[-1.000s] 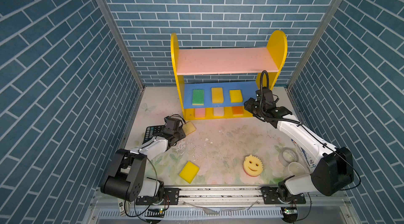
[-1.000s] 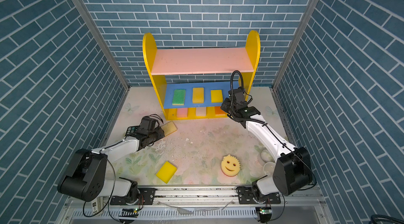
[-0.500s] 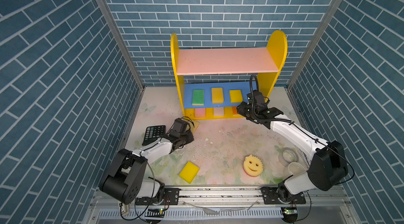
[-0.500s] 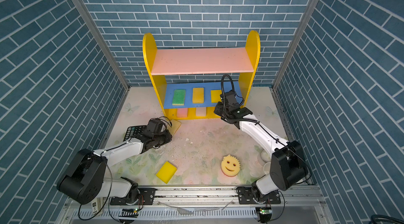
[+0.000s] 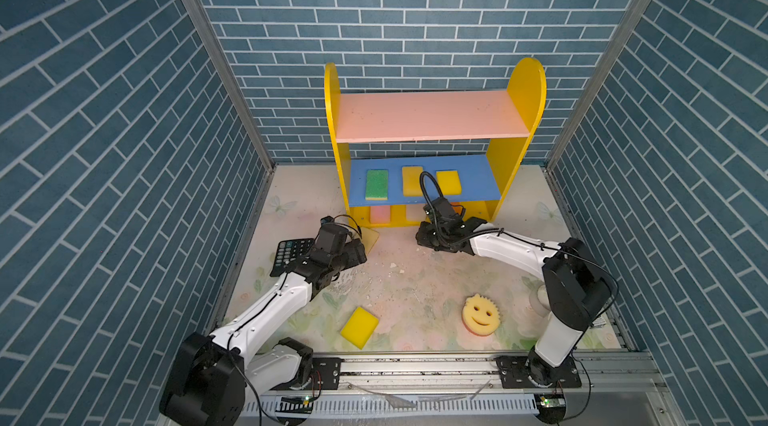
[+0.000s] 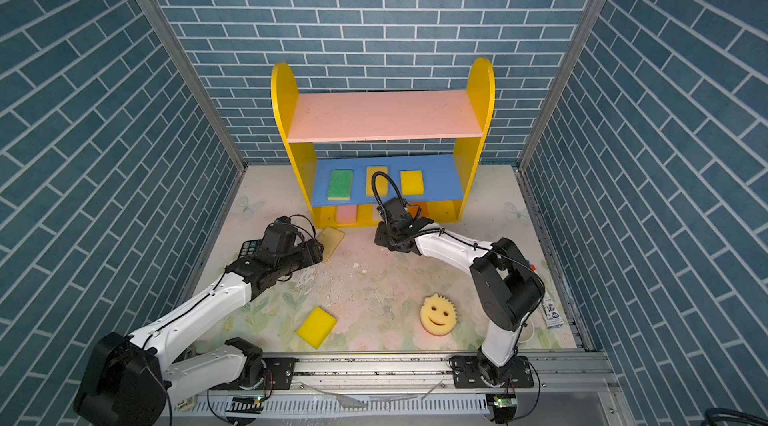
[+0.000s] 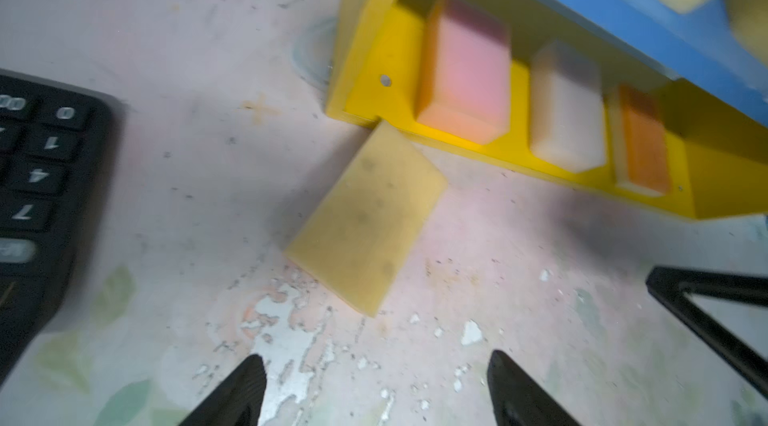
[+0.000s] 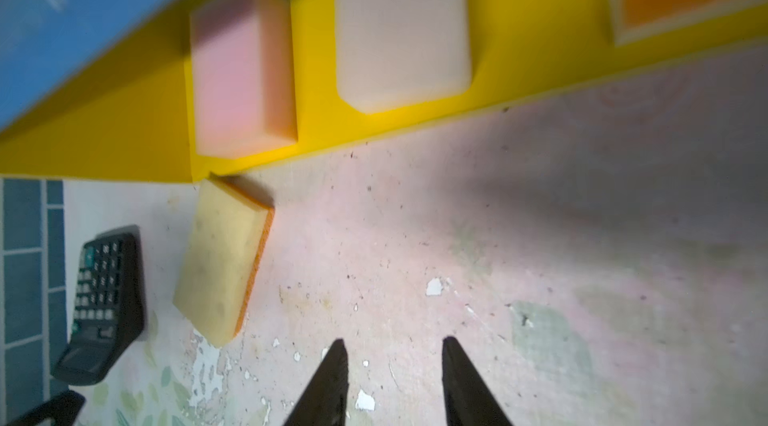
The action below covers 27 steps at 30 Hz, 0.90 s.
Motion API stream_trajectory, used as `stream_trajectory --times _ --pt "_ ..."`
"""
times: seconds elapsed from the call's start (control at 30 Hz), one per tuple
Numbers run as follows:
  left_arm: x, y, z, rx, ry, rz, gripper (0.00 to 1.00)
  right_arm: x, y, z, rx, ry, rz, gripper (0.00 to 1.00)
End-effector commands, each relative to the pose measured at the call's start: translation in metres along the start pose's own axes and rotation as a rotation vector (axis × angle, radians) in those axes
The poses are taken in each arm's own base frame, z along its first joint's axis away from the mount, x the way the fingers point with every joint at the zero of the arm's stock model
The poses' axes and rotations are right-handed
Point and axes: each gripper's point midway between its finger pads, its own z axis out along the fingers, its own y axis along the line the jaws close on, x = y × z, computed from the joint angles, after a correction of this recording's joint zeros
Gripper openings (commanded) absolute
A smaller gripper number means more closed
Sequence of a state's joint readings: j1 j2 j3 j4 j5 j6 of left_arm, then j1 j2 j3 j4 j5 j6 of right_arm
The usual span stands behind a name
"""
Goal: Place and organize the cleaning sponges onto the shelf
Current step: 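Move the right gripper down to the orange-edged pale sponge while the left gripper approaches it, then grasp the orange-edged pale sponge with the right gripper while the left gripper hovers beside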
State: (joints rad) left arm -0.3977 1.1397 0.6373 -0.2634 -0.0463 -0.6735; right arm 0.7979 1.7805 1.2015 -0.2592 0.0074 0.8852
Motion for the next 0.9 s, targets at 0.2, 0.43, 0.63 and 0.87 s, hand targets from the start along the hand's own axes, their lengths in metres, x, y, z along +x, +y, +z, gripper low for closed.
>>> stream_trajectory --times 0.2,0.43,0.63,0.87 --pt "-0.01 0.017 0.056 -0.089 -0.034 -0.002 0.74 0.016 0.042 0.021 -0.066 0.011 -0.09 0.39" --pt "0.013 0.018 0.083 -0.07 0.058 -0.008 0.71 0.017 0.027 0.018 -0.027 -0.016 -0.114 0.4" --pt "0.046 -0.001 0.085 0.066 0.173 -0.075 0.64 0.014 0.031 0.021 -0.035 -0.018 -0.107 0.4" --pt "0.075 -0.029 0.051 0.169 0.259 -0.054 0.62 0.015 0.041 0.027 -0.072 0.002 -0.085 0.47"
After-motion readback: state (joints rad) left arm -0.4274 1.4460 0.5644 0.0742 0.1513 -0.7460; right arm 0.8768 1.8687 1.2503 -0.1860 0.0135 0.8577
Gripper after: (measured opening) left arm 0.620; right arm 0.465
